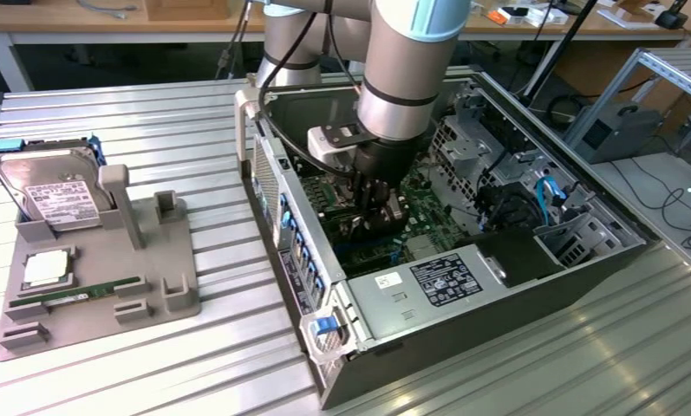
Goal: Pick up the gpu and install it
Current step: 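Insert the gpu into the slot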
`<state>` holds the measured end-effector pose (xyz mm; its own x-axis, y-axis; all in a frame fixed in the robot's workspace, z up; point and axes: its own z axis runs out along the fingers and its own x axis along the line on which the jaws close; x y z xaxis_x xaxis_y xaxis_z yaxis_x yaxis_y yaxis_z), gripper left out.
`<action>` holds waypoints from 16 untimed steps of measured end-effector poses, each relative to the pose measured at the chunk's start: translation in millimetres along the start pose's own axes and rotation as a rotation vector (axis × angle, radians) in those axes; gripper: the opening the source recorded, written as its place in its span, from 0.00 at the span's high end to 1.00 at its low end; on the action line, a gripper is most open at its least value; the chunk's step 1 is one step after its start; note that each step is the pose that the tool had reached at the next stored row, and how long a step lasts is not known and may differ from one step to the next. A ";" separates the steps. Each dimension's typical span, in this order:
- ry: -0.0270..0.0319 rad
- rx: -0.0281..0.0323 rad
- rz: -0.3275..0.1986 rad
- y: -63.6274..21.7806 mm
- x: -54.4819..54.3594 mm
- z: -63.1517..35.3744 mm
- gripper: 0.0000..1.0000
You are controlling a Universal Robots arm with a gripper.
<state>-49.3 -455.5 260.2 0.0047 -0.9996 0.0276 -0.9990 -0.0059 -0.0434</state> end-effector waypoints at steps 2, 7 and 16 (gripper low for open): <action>0.0001 -0.0006 0.000 -4.6 -0.1 0.1 0.73; 0.0007 -0.0006 0.006 -6.2 -2.8 0.1 0.73; 0.0011 -0.0011 0.017 -3.5 -5.8 1.4 0.73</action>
<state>-45.8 -449.7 258.8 -0.0121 -0.9995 0.0280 -0.9990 0.0109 -0.0428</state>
